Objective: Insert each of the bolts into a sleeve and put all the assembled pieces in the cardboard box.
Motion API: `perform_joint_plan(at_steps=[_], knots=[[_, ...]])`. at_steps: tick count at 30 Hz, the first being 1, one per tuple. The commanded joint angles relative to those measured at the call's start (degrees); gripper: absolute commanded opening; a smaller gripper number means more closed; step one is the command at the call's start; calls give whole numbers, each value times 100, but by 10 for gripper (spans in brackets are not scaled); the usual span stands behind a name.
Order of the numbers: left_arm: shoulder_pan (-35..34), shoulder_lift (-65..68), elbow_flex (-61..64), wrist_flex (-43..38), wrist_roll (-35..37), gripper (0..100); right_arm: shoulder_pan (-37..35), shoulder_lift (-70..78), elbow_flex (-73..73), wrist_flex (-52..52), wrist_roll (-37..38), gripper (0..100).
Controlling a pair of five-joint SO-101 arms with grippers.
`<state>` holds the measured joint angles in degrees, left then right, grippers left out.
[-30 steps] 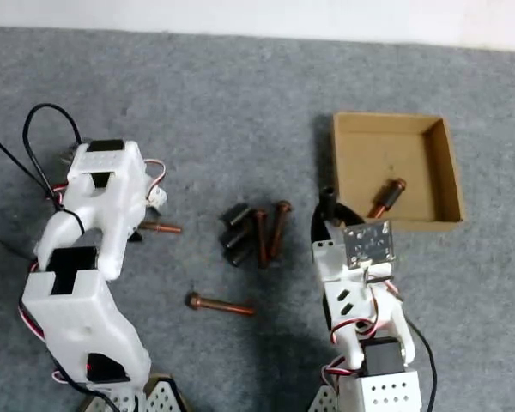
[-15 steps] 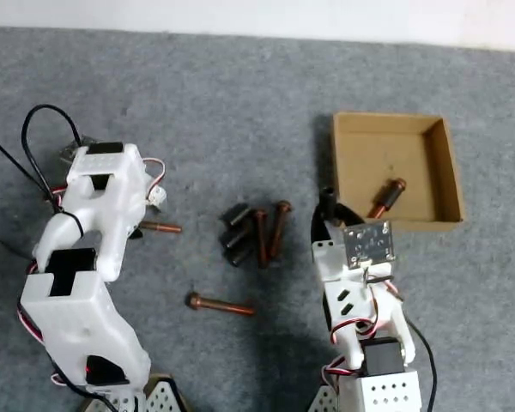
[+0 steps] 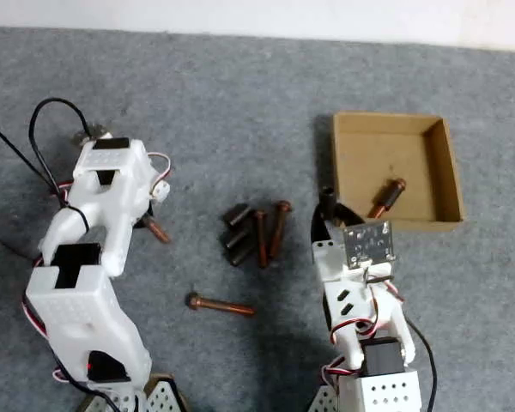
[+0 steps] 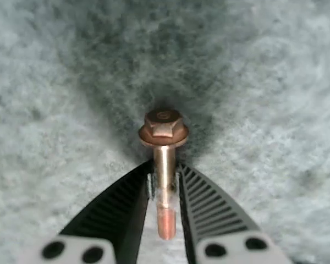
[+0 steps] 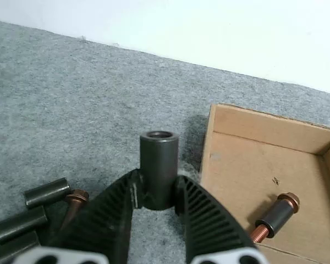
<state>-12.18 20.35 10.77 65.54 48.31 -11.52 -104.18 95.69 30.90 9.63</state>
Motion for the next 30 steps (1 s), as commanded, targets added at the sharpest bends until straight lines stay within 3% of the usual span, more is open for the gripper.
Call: perform_joint_plan(at_steps=[1,7,15,27,30], knots=[[-4,-1297,-215,281,-396,3,-22,-110,409,-198,79,5],[-4,-3732,215,721,-958,3,-22,-119,391,-180,62,5],[-4,-6870,2062,703,-1574,3,-22,-119,374,-163,53,5],[13,-11802,5604,-607,-1996,4,-444,-119,259,259,88,5],[321,-12629,6158,-967,-1987,4,-585,-119,215,523,88,5]])
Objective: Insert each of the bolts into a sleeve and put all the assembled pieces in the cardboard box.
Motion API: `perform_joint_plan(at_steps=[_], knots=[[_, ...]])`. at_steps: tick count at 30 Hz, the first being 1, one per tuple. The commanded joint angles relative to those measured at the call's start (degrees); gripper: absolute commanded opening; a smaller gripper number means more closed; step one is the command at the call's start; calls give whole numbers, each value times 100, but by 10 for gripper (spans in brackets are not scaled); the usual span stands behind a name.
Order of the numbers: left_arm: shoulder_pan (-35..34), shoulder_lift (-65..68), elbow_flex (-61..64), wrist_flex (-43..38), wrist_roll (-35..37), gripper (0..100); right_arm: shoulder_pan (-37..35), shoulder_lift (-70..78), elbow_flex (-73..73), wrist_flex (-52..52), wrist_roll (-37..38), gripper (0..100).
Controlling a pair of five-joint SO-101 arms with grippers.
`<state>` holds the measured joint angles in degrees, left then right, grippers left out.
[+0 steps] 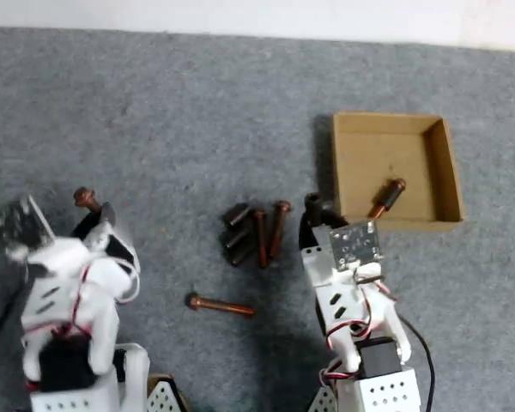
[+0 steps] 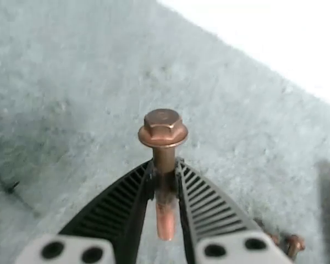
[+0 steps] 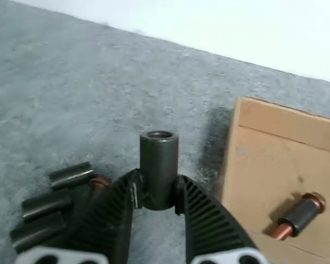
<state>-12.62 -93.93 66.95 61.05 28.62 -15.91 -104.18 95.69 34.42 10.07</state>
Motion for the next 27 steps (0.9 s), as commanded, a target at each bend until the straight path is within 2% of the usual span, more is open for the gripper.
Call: perform_joint_plan(at_steps=[1,7,11,16,20,27], knots=[[549,-1209,611,-686,-18,4,-233,-119,215,215,44,5],[1815,-840,778,-1837,-18,4,-435,-119,163,224,44,5],[2774,-848,1376,-2998,255,4,-567,-119,163,215,53,5],[3266,-848,2185,-4229,343,4,-1121,-119,163,215,53,5],[3284,-848,2105,-4536,396,4,-1367,-127,163,215,413,5],[4119,-848,2211,-4554,396,4,-1402,-127,84,189,413,5]])
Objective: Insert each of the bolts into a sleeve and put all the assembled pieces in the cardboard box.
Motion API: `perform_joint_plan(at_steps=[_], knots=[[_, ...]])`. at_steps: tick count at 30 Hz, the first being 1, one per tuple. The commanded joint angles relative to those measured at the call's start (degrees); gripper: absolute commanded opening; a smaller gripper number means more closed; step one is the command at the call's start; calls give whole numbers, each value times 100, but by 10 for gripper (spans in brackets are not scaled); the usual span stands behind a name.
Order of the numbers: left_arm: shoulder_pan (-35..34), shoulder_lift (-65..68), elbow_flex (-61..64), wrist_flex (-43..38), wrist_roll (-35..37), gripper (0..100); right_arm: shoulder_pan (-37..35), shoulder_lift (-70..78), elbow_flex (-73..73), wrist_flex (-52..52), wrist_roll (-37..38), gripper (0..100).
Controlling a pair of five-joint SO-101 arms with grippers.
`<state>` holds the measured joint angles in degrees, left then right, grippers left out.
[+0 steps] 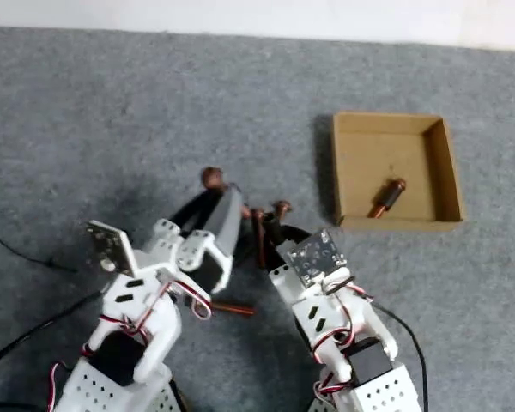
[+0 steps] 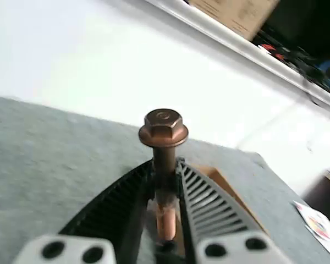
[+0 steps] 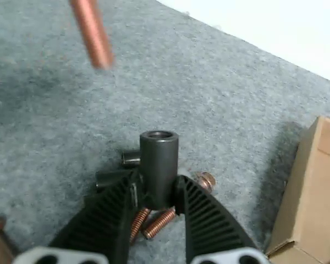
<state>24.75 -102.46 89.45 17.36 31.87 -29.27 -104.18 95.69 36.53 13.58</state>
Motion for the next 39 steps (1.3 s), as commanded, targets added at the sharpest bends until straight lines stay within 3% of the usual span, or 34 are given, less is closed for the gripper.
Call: perform_joint_plan(at_steps=[1,11,16,19,26,32,39], knots=[[356,4,-66,-185,70,4,-136,-127,-4,-22,62,5],[110,-4,-321,-53,70,4,-233,-136,-268,4,62,5],[136,-180,-1209,1433,308,4,-268,-136,-277,-13,62,5],[119,-215,-1473,1881,554,4,-268,-136,-277,-22,62,5],[136,-215,-971,1855,554,4,-286,-136,-251,-4,53,5],[92,-215,-233,782,554,4,-681,-136,-233,-22,88,5],[84,-215,-119,712,554,4,-681,-136,-259,-31,97,5]])
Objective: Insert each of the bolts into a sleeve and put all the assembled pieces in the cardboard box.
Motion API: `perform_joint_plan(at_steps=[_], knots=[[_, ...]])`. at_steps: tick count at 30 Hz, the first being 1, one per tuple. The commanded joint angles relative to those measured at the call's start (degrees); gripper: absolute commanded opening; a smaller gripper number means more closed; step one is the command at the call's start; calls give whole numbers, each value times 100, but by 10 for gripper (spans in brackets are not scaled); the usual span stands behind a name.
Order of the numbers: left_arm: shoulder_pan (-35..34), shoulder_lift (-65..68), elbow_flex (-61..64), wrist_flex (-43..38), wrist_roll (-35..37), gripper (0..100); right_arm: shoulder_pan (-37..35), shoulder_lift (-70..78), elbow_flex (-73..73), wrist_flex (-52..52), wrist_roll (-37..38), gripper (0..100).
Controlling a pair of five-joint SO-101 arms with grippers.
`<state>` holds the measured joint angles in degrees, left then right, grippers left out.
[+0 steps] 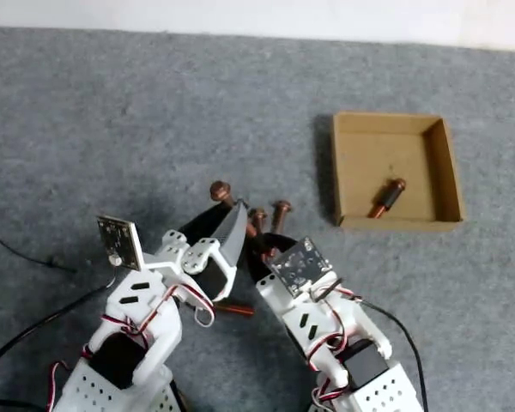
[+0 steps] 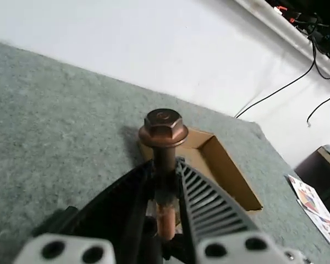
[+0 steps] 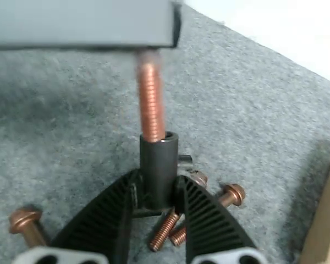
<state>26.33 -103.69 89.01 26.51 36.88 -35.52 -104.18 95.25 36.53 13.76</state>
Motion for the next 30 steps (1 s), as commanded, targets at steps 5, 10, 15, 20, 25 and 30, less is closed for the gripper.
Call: perform_joint_plan(at_steps=[5,10,15,20,25,30], knots=[[-444,-92,-40,-237,79,4,-57,-136,-224,-31,79,5],[-593,-84,400,-738,79,4,-84,-136,-224,-110,79,5],[-435,-84,532,-800,79,4,-84,-127,-180,-699,79,5],[-198,-84,505,-800,62,4,-84,-127,-163,-699,79,5],[-233,-92,470,-809,53,4,-84,-119,-92,-690,88,5],[-198,-92,189,-835,79,4,-84,-119,207,-716,88,5]])
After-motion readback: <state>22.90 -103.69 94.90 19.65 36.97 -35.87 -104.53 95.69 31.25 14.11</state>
